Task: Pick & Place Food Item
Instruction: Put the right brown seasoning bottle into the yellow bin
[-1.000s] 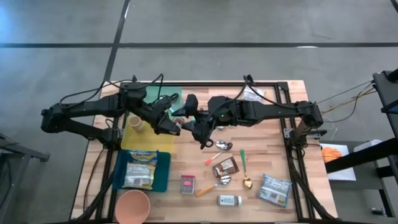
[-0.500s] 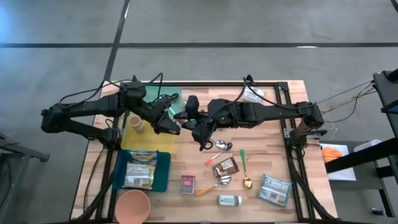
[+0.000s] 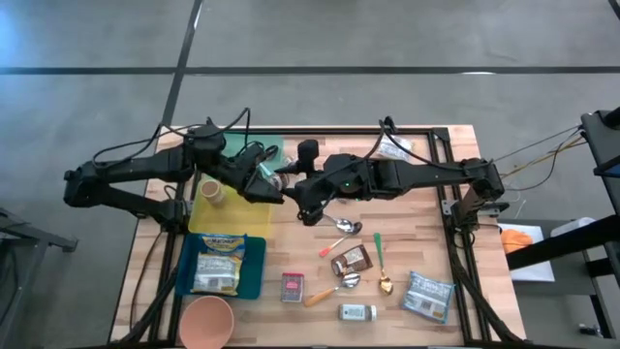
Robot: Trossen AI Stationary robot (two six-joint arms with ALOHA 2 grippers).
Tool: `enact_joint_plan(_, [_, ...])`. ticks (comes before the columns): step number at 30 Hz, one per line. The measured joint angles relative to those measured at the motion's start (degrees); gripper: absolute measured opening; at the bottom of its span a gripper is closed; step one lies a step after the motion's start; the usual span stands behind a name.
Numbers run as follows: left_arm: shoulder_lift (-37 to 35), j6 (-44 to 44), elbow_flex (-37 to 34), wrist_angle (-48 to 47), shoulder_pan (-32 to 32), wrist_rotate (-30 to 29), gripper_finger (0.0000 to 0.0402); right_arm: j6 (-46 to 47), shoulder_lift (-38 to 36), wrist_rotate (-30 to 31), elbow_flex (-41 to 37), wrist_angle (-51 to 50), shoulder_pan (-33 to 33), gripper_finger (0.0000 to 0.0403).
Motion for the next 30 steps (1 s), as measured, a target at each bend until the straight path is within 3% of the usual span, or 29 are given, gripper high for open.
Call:
enact_joint_plan(7, [-1.10, 2.88, 0.00, -5.91, 0.12, -1.38, 0.0299, 12.24, -0.30, 5.42, 1.24, -1.92, -0.09, 0.0184])
enact_joint_plan(14, [-4.06, 4.17, 0.03, -7.38, 1.03, -1.65, 0.0300, 19.51, -0.72, 7.14, 2.14, -6.33, -0.19, 0.0184])
enact_joint_plan(18, [-6.21, 6.56, 0.57, -10.56, 1.91, -3.70, 0.0300, 28.42, -0.79, 6.99, 2.14, -9.94, -0.93, 0.0184])
enact_joint_plan(24, [-6.88, 18.31, 7.61, -28.61, 3.08, -11.09, 0.0300, 43.40, -0.92, -0.49, 2.17, -17.69, -2.92, 0.0184])
enact_joint_plan(27, [-5.22, 24.31, 13.40, -41.16, 3.15, -18.97, 0.0300, 46.88, -0.92, -7.43, 2.06, -18.00, -3.65, 0.0184])
enact_joint_plan(30, [-2.60, 20.44, 17.74, -54.01, 3.15, -28.95, 0.0300, 47.67, -0.83, -7.86, 2.01, -17.93, -3.60, 0.0184])
